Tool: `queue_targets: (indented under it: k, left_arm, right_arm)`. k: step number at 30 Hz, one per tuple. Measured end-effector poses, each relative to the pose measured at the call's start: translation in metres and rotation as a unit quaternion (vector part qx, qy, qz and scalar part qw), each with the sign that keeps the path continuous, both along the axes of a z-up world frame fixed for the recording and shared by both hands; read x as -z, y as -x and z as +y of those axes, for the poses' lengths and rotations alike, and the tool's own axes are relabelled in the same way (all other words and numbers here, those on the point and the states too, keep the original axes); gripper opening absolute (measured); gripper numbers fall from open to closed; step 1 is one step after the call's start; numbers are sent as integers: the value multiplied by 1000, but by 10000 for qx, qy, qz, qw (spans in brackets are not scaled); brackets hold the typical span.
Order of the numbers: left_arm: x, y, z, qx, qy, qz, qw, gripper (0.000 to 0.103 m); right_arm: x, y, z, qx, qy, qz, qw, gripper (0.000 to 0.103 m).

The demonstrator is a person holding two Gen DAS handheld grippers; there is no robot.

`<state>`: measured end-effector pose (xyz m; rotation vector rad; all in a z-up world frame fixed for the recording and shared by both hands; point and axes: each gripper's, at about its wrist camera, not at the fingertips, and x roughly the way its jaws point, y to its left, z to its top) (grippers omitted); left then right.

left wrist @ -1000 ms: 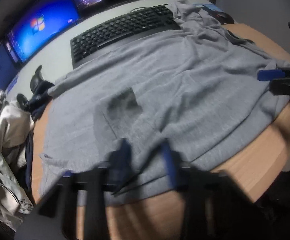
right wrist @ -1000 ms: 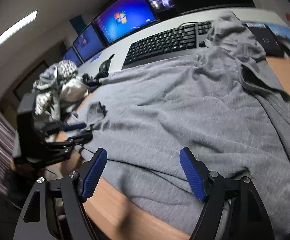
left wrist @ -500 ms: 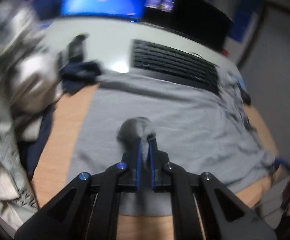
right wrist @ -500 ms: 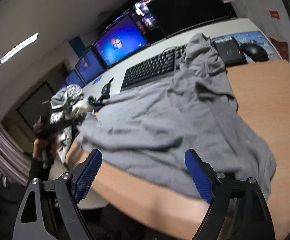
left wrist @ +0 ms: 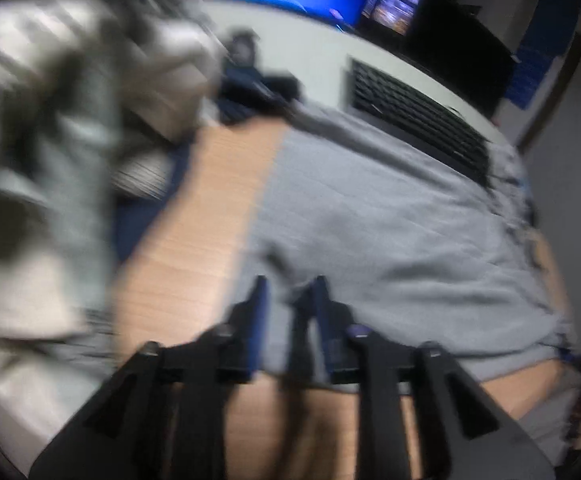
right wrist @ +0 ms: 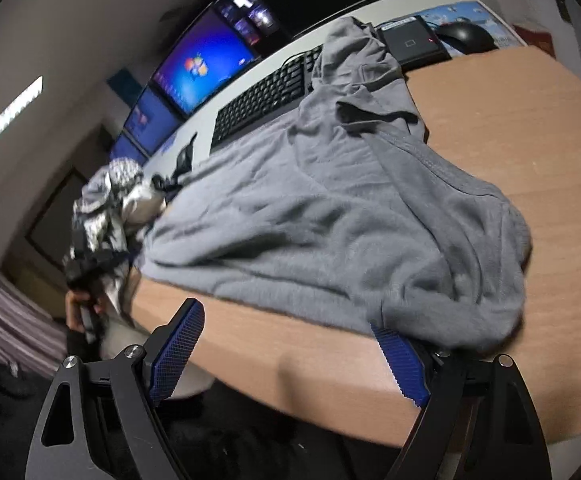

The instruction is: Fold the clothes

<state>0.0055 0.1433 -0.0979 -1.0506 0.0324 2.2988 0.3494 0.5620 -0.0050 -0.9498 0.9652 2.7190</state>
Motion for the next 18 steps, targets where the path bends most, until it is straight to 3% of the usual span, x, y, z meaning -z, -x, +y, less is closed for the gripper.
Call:
queue_targets:
  k: [2, 3, 4, 5, 7, 8, 10, 14, 16, 18]
  left_arm:
    - [-21, -5, -17, -342, 115, 453, 9983, 41]
    - [-34, -8, -25, -430, 46, 635, 9970, 47]
    - [-46, -12, -28, -390, -37, 795, 9961, 55]
    - [-54, -15, -25, -215, -96, 899, 9957, 56]
    - [-64, -18, -5, 249, -116, 985, 9948, 65]
    - [-63, -19, 13, 505, 12, 992, 9938, 70]
    - [-51, -20, 54, 755, 660, 1200, 9877, 69]
    - [-13, -12, 116, 1027, 1680, 1554, 9680, 56]
    - [0, -14, 122, 978, 1946, 1621, 9624, 54]
    - [11, -17, 121, 870, 2141, 1657, 9587, 51]
  right_arm:
    - [-11, -7, -6, -243, 49, 241, 9994, 86]
    - [-20, -11, -9, -397, 84, 453, 9981, 86]
    - [-30, -15, -12, -537, 52, 709, 9960, 86]
    - [-42, -16, -16, -648, -81, 936, 9935, 87]
    - [-66, -8, -19, -688, -614, 1130, 9893, 96]
    - [-74, 3, -19, -606, -947, 1021, 9884, 99]
    - [-79, 39, -14, -449, -1452, 546, 9869, 99]
    - [-58, 119, -16, -542, -2193, -380, 9734, 99]
    - [-37, 144, -19, -561, -2747, -979, 9549, 99]
    - [-15, 167, -22, -575, -3254, -1574, 9306, 92]
